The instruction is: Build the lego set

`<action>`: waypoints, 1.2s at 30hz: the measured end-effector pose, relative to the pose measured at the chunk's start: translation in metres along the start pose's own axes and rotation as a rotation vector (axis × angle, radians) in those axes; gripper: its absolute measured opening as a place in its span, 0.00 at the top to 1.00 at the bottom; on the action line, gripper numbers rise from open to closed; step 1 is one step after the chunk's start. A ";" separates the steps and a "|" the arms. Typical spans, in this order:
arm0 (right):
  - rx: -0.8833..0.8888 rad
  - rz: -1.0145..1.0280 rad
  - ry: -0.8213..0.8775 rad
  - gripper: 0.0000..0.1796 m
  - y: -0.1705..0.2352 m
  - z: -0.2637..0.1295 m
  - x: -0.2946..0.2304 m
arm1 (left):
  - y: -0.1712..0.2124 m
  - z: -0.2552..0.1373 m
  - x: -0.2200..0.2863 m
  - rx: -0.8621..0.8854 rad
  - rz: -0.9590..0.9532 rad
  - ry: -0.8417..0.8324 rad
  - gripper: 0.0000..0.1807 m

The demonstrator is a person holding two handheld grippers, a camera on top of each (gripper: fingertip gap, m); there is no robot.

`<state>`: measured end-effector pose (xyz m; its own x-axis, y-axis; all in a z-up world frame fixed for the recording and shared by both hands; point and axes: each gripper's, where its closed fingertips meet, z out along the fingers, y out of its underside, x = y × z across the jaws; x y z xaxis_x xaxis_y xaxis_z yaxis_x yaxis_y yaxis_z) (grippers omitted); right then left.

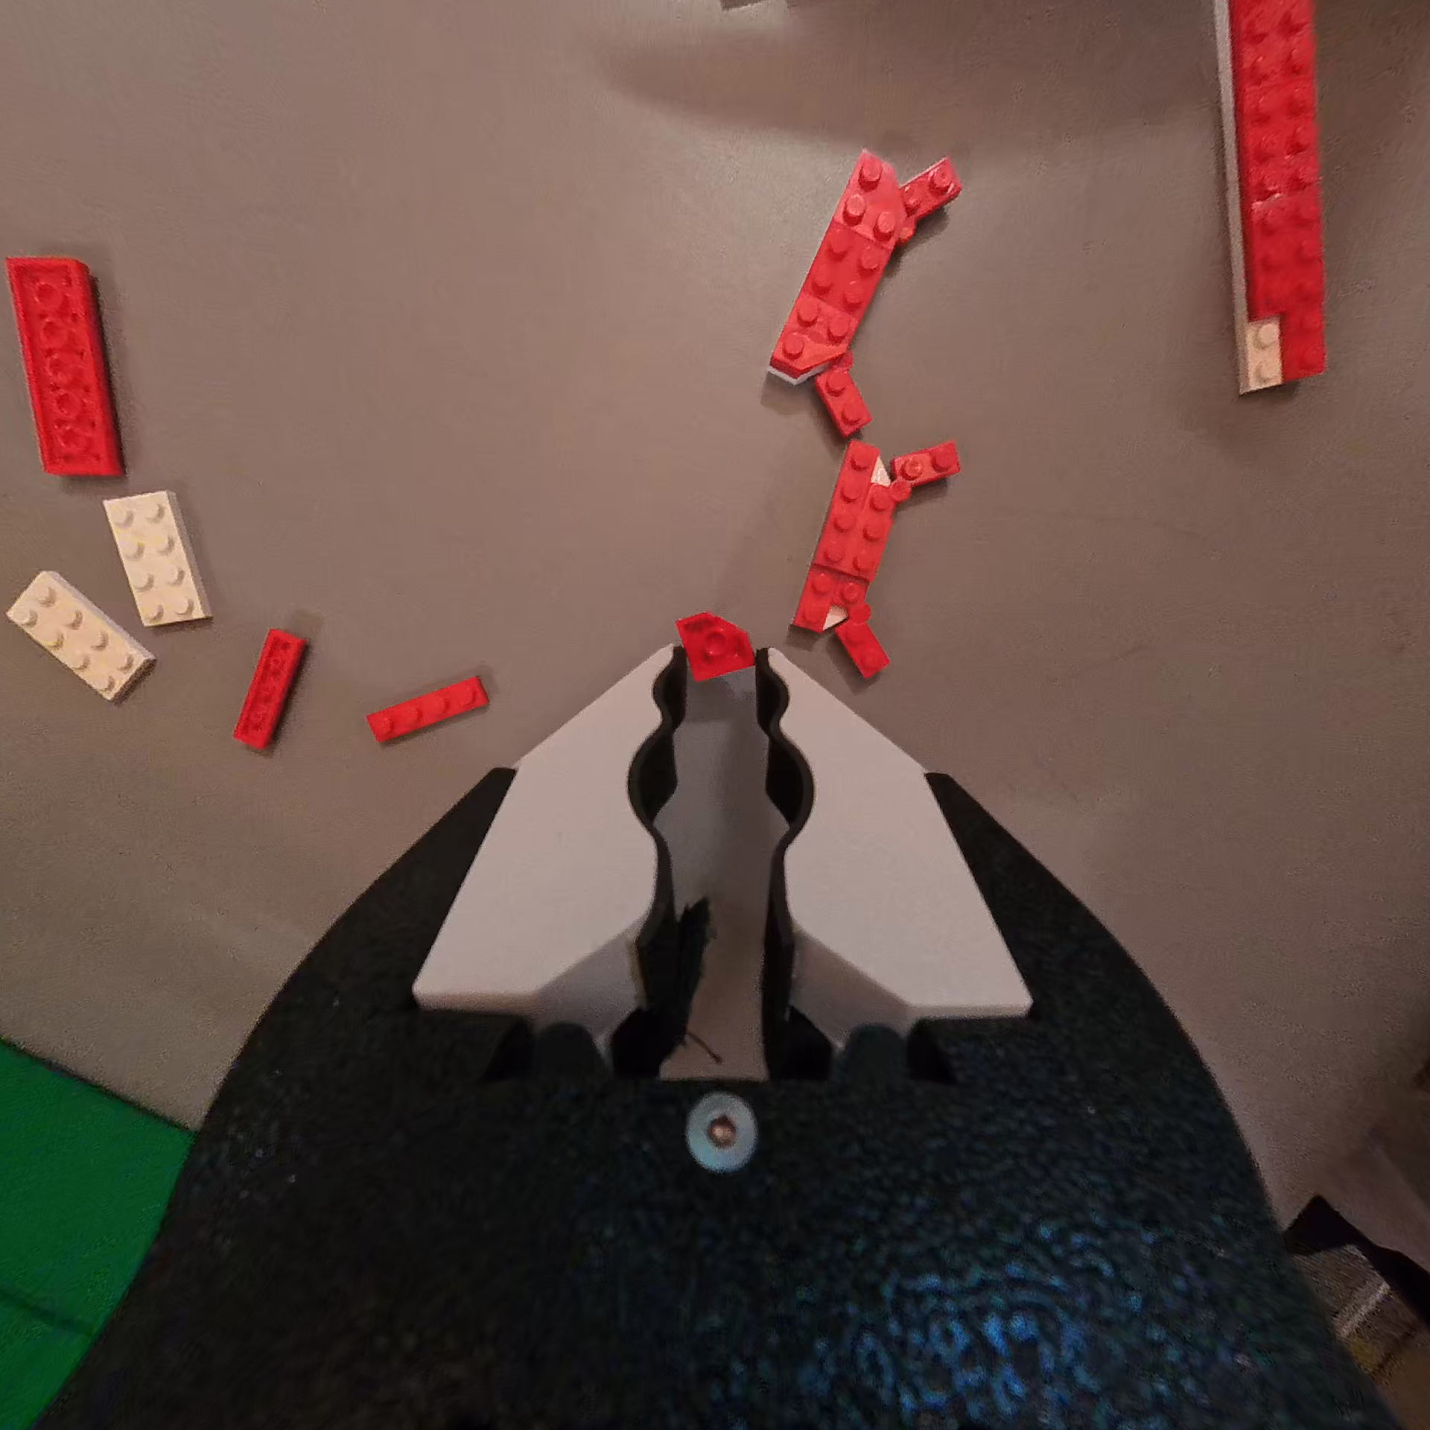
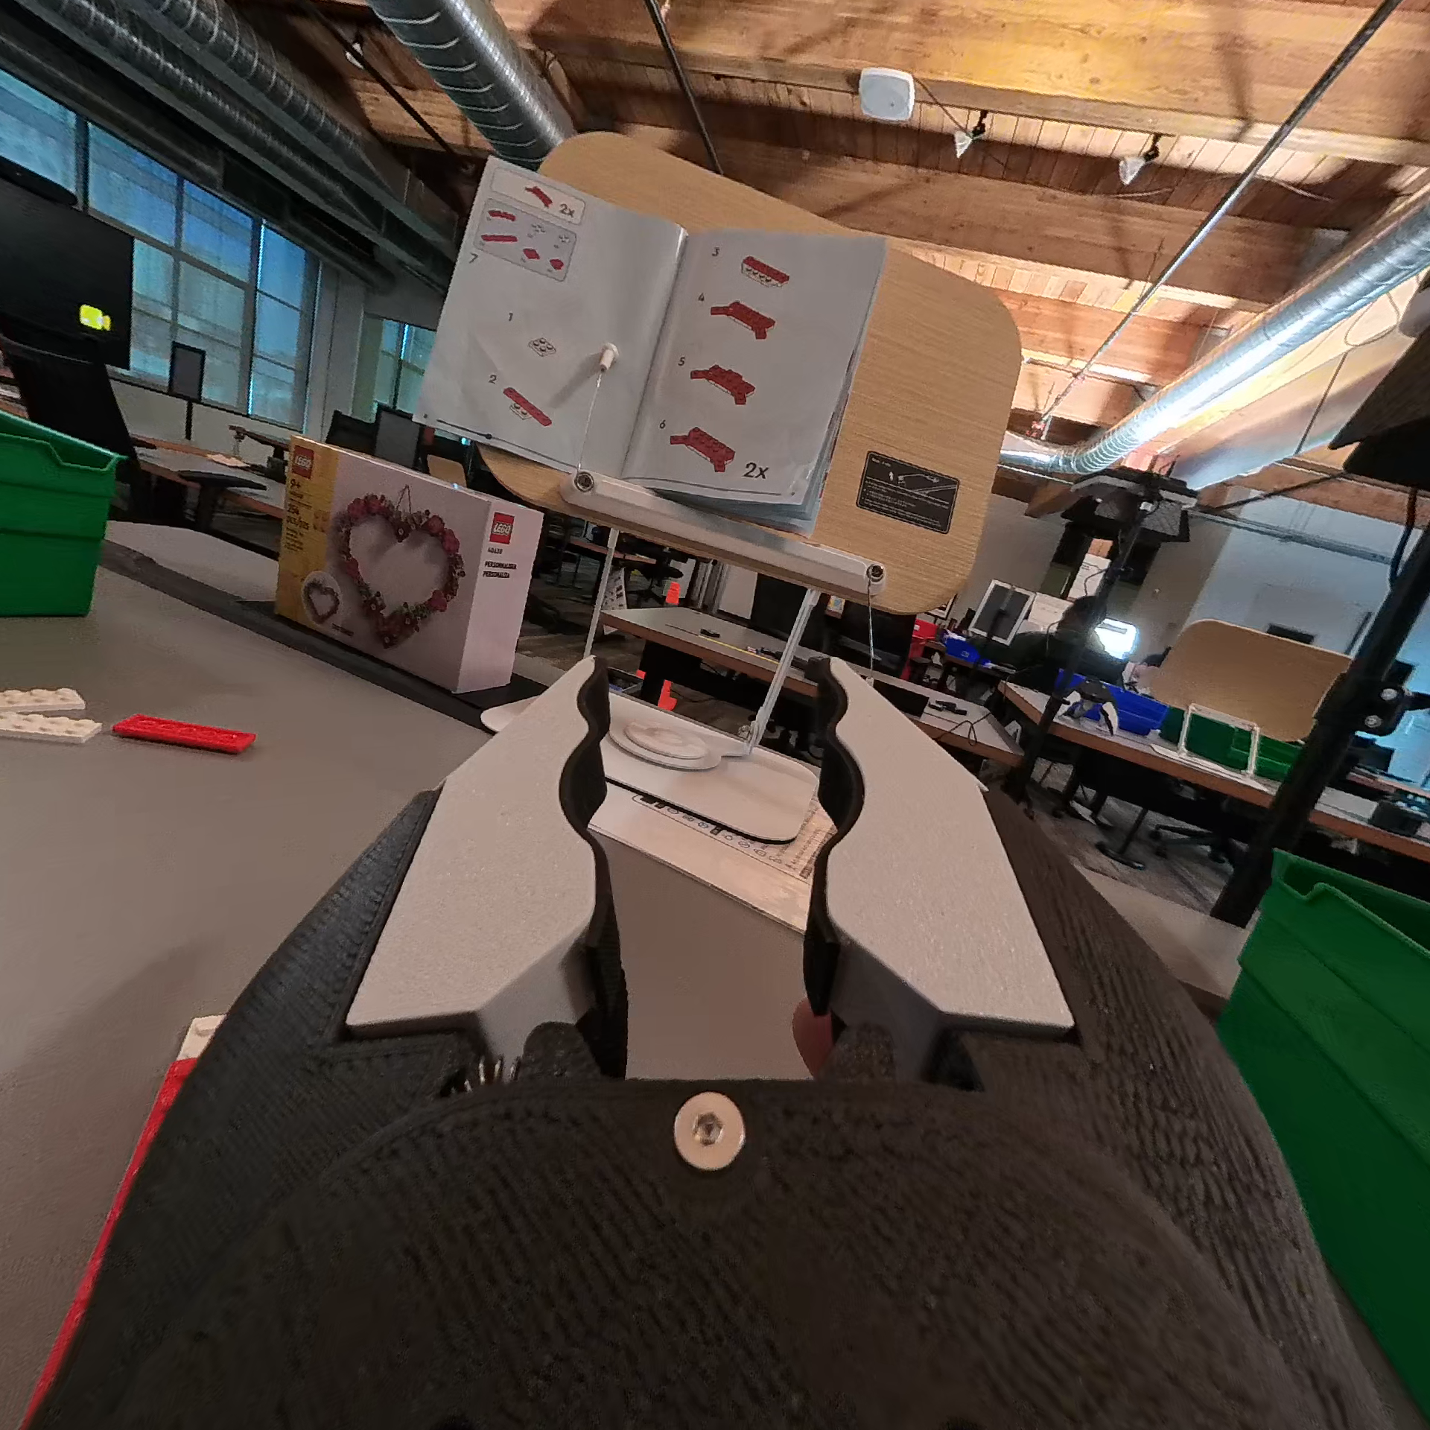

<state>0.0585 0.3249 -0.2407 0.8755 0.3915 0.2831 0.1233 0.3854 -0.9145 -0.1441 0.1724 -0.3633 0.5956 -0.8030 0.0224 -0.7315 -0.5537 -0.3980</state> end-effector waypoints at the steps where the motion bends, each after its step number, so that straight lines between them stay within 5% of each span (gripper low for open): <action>1: 0.000 -0.001 0.000 0.71 0.000 0.000 0.000 | 0.000 0.001 0.001 0.001 -0.005 0.010 0.91; 10: -0.004 -0.019 0.001 0.70 0.000 -0.001 -0.002 | -0.008 -0.013 -0.006 0.131 -0.081 0.009 0.83; 18: -0.003 -0.034 0.001 0.70 -0.001 -0.002 -0.002 | -0.025 -0.140 -0.046 0.487 -0.194 -0.225 0.79; 25: -0.010 -0.052 -0.002 0.70 0.000 -0.001 -0.004 | 0.036 -0.223 -0.113 0.524 -0.341 -0.450 0.73; 36: -0.036 -0.118 -0.007 0.70 0.005 0.002 -0.009 | 0.127 -0.237 -0.187 0.400 -0.546 -0.488 0.71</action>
<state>0.0503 0.3246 -0.2469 0.8505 0.3515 0.3912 0.2421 0.3988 -0.8845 -0.4272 0.1996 -0.2009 0.9766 -0.2075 -0.0565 -0.1797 -0.6430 -0.7445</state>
